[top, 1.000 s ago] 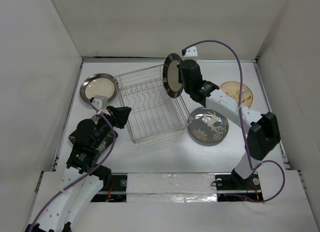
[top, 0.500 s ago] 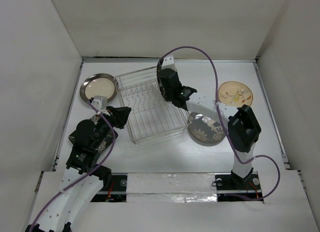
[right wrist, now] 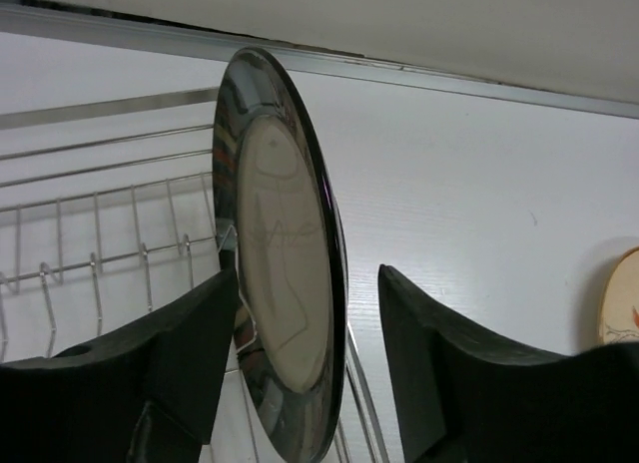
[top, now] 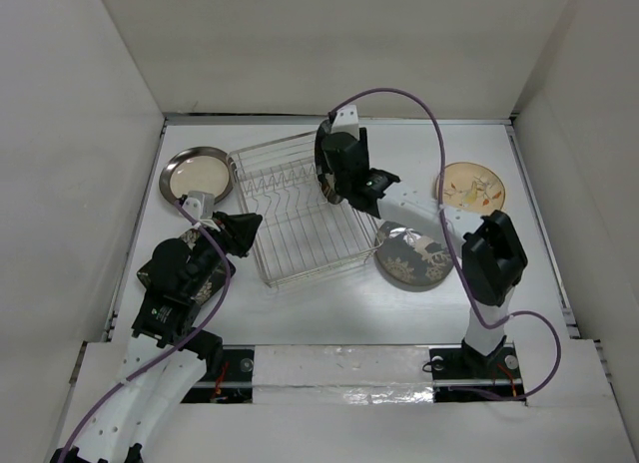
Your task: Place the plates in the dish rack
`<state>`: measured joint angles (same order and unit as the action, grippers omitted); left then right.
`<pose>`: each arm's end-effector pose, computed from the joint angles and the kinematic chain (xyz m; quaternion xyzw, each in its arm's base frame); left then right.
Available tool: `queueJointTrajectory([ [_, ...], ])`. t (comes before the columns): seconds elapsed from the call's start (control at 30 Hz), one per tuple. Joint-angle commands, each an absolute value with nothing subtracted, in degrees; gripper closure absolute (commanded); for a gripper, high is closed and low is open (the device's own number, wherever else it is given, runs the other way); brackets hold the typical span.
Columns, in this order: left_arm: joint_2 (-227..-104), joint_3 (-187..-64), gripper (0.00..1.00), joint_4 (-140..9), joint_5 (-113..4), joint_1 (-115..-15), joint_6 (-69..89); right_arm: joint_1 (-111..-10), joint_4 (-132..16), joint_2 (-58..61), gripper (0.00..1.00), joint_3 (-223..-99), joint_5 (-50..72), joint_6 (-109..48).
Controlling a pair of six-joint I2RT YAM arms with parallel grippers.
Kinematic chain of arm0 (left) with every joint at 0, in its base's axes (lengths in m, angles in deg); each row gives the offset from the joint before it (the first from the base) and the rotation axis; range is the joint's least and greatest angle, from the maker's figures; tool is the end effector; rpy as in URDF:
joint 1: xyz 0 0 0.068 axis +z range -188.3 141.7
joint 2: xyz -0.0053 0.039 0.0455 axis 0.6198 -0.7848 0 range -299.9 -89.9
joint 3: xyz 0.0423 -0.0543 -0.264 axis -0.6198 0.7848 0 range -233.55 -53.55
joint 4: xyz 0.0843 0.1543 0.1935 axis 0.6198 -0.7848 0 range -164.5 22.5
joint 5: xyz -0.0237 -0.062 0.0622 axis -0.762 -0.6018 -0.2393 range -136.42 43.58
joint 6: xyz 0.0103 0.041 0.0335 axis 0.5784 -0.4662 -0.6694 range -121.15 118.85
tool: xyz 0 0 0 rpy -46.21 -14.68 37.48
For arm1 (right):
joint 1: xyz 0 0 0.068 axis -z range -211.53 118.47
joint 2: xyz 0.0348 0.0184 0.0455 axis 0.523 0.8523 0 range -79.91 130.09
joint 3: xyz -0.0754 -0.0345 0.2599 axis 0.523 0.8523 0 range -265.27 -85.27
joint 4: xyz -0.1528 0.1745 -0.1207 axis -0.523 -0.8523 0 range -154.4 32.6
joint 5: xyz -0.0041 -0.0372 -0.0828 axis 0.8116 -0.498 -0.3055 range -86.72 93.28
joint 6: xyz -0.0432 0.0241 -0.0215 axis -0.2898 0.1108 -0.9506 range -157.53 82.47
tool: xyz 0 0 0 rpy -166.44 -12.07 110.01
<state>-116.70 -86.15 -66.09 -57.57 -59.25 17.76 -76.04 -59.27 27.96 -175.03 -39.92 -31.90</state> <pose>0.1191 -0.0530 0.3305 0.0846 0.6567 -0.3149 0.6800 0.3355 0.2956 0.3115 -0.0543 0.7884 -0.0471 0.6109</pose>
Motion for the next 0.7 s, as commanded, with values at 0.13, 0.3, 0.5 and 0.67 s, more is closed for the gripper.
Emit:
queueJointTrajectory([
  [0.13,-116.09,-88.10,0.87,-64.34,-57.14,-59.57,17.48,-70.83,-54.59,11.95,0.28,-168.17,-33.03,-23.57],
  [0.3,-115.30,-87.92,0.87,-64.34,-57.23,-59.57,17.57,-55.58,-46.24,-3.06,1.00,-147.29,-26.71,-10.13],
  [0.5,-115.30,-87.83,0.87,-63.90,-58.46,-59.57,17.92,-37.97,-39.03,-11.44,0.84,-127.48,-21.43,5.52],
  [0.67,-115.21,-87.66,0.87,-64.08,-58.81,-59.57,17.92,-24.25,-37.11,-5.39,0.39,-120.71,-12.23,12.99],
])
